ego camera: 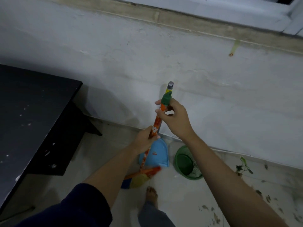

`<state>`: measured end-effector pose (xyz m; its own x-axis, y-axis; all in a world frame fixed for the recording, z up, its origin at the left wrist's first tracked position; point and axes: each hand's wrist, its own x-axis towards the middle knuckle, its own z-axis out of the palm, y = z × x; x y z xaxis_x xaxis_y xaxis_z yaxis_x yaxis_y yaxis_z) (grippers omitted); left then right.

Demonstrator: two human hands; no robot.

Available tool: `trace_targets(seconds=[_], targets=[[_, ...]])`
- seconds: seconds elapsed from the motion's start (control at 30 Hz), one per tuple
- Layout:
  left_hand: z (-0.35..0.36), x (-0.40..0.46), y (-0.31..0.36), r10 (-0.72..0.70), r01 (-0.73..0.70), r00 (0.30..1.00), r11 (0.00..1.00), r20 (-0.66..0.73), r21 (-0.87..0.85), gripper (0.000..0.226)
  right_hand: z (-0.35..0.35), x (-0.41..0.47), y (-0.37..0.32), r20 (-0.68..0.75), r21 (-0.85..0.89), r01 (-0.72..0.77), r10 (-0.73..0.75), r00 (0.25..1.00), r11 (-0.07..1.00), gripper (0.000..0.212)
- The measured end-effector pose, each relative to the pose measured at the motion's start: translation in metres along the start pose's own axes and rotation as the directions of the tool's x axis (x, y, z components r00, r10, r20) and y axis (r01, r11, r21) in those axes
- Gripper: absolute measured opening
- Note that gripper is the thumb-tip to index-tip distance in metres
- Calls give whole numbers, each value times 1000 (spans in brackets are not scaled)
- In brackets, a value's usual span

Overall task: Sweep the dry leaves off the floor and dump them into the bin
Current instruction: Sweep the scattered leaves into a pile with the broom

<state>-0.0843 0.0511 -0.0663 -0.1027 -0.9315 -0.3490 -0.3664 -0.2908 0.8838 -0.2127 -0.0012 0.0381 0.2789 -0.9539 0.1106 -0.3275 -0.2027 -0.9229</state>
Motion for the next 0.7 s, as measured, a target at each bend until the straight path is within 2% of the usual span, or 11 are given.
trace_targets(seconds=[0.07,0.23,0.33,0.43,0.6,0.7], targets=[[-1,-18,1,39,-39,999,999,3,-20,16,1,-16,-11,15,34,-1,0,1000,999,11],[-1,-78,10,89,-87,996,995,30,-49,20,2,-67,-49,67,106,19,-26,997,994,9],[3,-117,8,154,-153,988,982,9,-112,19,2,-109,-76,11,105,70,-72,997,992,13],[12,-154,11,233,-230,972,968,15,-100,13,-2,-156,-99,-62,126,97,-90,994,987,18],[36,-202,11,350,-360,919,933,182,25,3,-15,-236,-117,-60,158,128,-120,991,979,16],[54,-221,13,347,-415,873,898,342,147,21,-25,-271,-116,64,141,65,-75,995,988,17]])
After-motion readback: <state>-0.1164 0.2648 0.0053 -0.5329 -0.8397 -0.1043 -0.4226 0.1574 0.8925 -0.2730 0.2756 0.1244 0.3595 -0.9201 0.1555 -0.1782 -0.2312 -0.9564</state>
